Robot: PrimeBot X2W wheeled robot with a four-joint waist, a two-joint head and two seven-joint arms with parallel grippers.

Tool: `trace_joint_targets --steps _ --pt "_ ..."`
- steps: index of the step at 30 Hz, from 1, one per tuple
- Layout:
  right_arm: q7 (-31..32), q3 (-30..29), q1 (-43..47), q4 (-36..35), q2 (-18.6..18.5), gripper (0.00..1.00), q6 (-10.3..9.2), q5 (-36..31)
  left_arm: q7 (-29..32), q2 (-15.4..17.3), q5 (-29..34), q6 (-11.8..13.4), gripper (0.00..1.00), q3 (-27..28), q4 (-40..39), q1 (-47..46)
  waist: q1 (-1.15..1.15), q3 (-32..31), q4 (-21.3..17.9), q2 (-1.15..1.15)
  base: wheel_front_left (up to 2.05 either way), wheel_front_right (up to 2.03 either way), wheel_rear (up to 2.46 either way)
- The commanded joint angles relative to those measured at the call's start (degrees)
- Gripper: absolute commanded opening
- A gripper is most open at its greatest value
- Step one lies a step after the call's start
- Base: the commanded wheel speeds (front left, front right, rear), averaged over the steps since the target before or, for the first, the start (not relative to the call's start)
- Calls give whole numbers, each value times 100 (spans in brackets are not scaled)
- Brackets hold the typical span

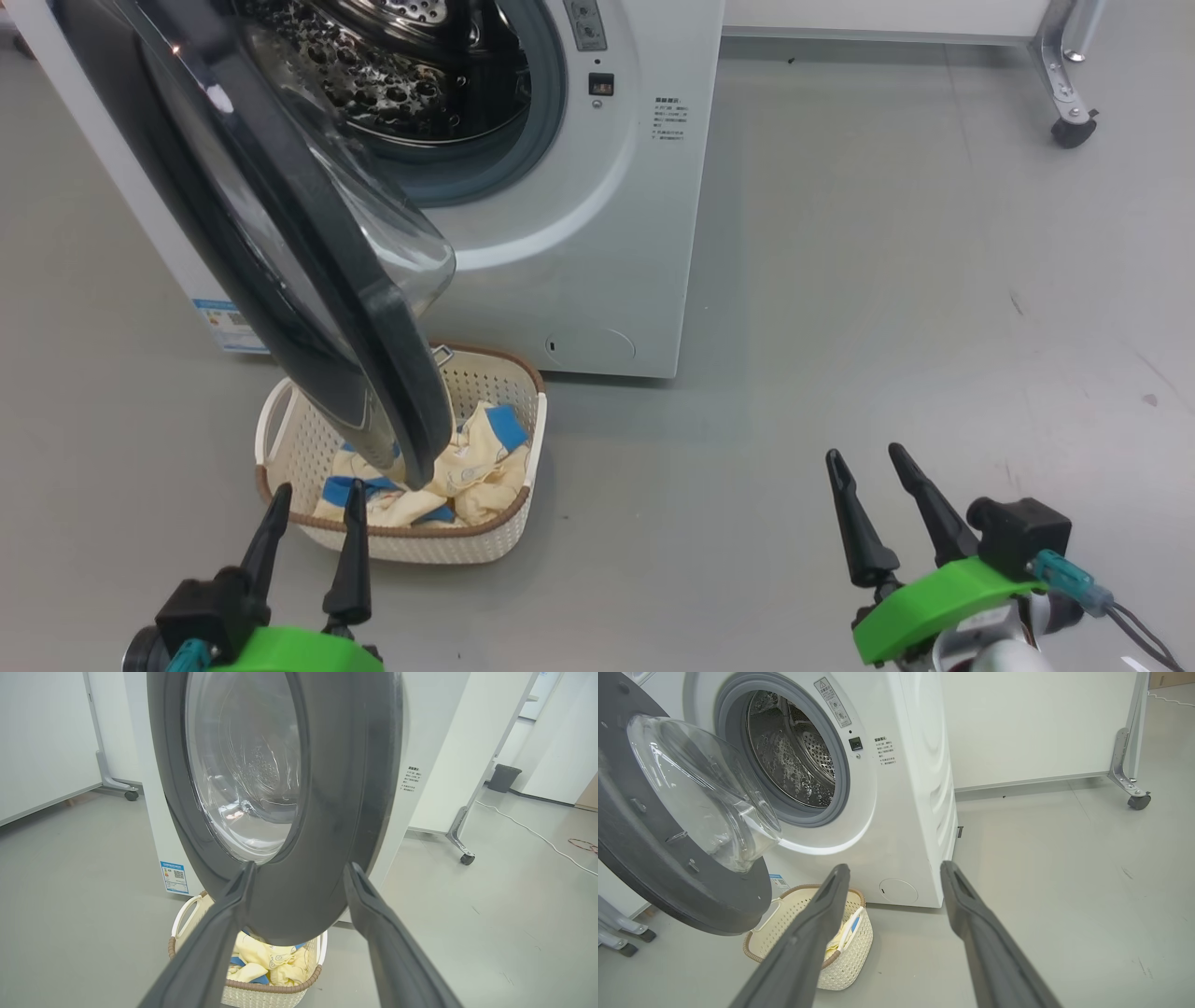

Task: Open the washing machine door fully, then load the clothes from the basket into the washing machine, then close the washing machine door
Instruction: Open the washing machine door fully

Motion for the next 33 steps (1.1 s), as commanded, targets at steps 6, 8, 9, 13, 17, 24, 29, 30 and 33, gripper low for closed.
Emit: trace_joint_targets --steps 6,8,9,13,17,24,29,30,33 --pt "-79 150 -263 -149 14 100 2 -15 -80 97 19 -2 0 205 -233 -175 0 13 0 0 0 0 0" --pt "-79 170 -266 -150 14 100 2 -7 -80 96 6 -2 0 226 -290 -176 0 15 1 0 0 0 0" --pt "-79 174 -264 -145 14 100 2 -8 -80 95 0 -2 0 247 -338 -179 0 16 3 0 0 0 0" --pt "-79 190 -274 -118 14 100 2 -9 -80 85 -94 -2 0 457 -645 -209 0 16 3 0 0 0 0" --pt "-79 207 -294 -106 14 100 2 7 -80 95 -112 -2 0 639 -899 -281 0 10 -13 0 0 0 0" --pt "-79 186 -303 -111 14 100 2 48 -80 188 -173 -2 0 875 -1470 -807 0 -2 -18 0 0 0 0" --pt "-79 207 -312 -118 14 100 2 74 -80 336 -178 -2 0 884 -1747 -1309 0 -21 -57 0 0 0 0" --pt "-79 212 -314 -120 14 100 2 82 -80 366 -182 -2 0 857 -1781 -1399 0 -23 -66 0 0 0 0" --pt "-79 232 -305 -115 14 100 2 86 -72 429 -190 -2 0 706 -1838 -1625 0 -27 -90 0 0 0 0"
